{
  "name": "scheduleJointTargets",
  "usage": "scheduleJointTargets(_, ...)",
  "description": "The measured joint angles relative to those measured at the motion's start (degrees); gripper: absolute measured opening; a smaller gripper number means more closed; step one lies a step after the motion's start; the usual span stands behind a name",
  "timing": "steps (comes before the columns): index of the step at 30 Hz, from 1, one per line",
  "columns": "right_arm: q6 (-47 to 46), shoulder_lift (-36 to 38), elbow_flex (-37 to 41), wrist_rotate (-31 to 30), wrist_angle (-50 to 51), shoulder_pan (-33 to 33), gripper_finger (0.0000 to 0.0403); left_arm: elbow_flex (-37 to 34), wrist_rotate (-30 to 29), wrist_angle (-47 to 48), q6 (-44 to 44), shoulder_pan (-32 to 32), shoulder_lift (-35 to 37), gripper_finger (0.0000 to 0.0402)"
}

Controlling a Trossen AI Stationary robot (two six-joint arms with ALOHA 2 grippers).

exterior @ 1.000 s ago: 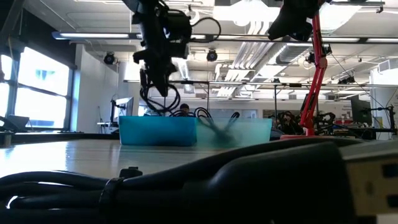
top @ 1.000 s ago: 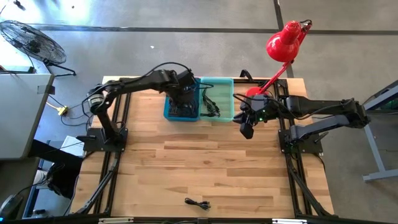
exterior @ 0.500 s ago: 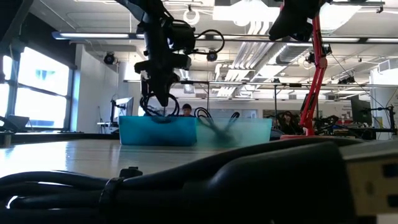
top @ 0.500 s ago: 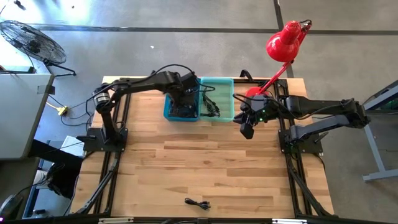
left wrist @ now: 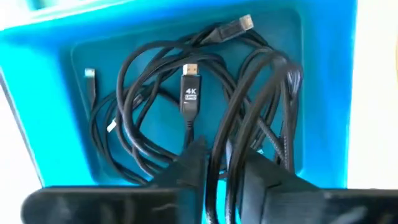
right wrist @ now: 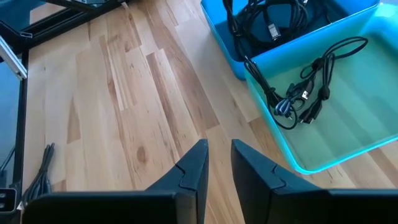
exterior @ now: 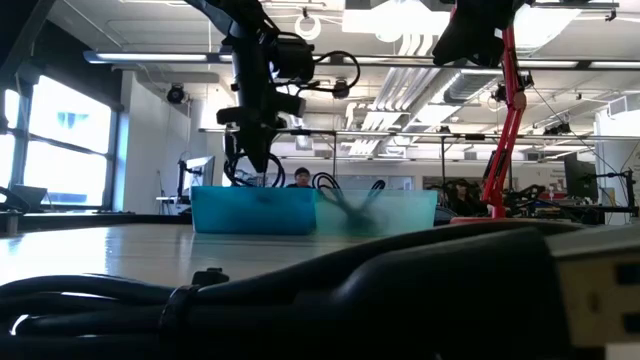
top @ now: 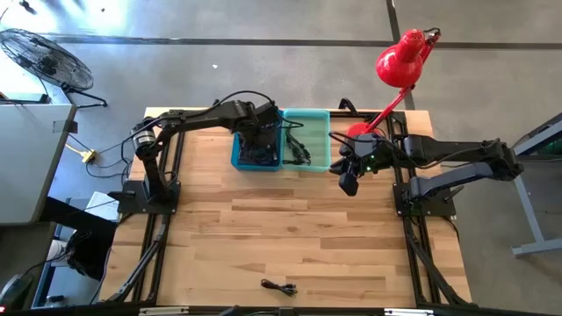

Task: Pick & Place USB Port
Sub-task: Put the black charger cable into the dark blue bin, then put the black usb cable into the light blue bin

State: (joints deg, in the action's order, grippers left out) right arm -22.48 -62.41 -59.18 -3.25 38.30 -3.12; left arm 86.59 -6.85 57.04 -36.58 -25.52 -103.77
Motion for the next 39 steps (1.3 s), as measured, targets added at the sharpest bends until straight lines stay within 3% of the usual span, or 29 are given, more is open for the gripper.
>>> scheduleJointTargets(7,-0.61,0.0,0.0,-1.11,0.0,1.7,0.0062,0.0,-2.12,0.57,8.2,0.02,0.0,0.0123)
scheduleJointTargets(15,-0.91,0.0,0.0,-3.01,0.0,2.61,0.0062,0.0,-6.7,1.25,6.43,0.02,0.04,0.0143)
scheduleJointTargets(23,-1.68,0.0,0.02,-2.86,0.02,2.58,0.0062,0.0,5.72,1.38,6.21,2.14,6.33,0.0144)
scheduleJointTargets(27,-1.62,0.0,0.02,-2.85,0.01,2.58,0.0062,0.02,6.23,0.93,5.9,6.3,12.44,0.0144)
scheduleJointTargets(34,-1.53,0.0,0.04,-2.82,0.0,2.58,0.0062,0.04,-4.58,-1.83,5.76,18.04,19.57,0.0144)
scheduleJointTargets(39,-2.06,0.0,0.04,-2.38,0.0,2.94,0.0062,0.04,-5.3,-1.49,10.32,25.03,20.83,0.0145)
